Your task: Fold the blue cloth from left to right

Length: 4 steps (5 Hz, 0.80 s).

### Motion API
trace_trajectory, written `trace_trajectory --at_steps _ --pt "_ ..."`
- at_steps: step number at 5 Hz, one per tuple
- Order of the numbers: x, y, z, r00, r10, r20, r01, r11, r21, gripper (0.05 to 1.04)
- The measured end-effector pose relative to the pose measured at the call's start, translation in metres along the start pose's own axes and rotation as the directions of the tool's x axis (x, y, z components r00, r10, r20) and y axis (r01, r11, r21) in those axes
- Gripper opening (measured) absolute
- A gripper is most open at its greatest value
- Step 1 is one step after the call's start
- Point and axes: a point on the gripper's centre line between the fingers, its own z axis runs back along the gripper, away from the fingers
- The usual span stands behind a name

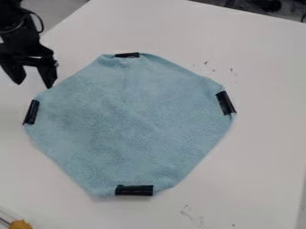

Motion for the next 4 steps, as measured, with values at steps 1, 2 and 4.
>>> trace_trajectory --at_steps 1,2,4 --pt "-0.009 0.005 -0.013 1.0 0.003 -0.014 -0.003 1.0 -0.019 1.0" --pt "-0.02 0.006 -0.027 0.996 -0.012 -0.083 0.009 0.999 -0.037 1.0" --pt "-0.019 0.008 -0.042 0.992 -0.032 -0.119 0.026 0.998 -0.053 0.943"
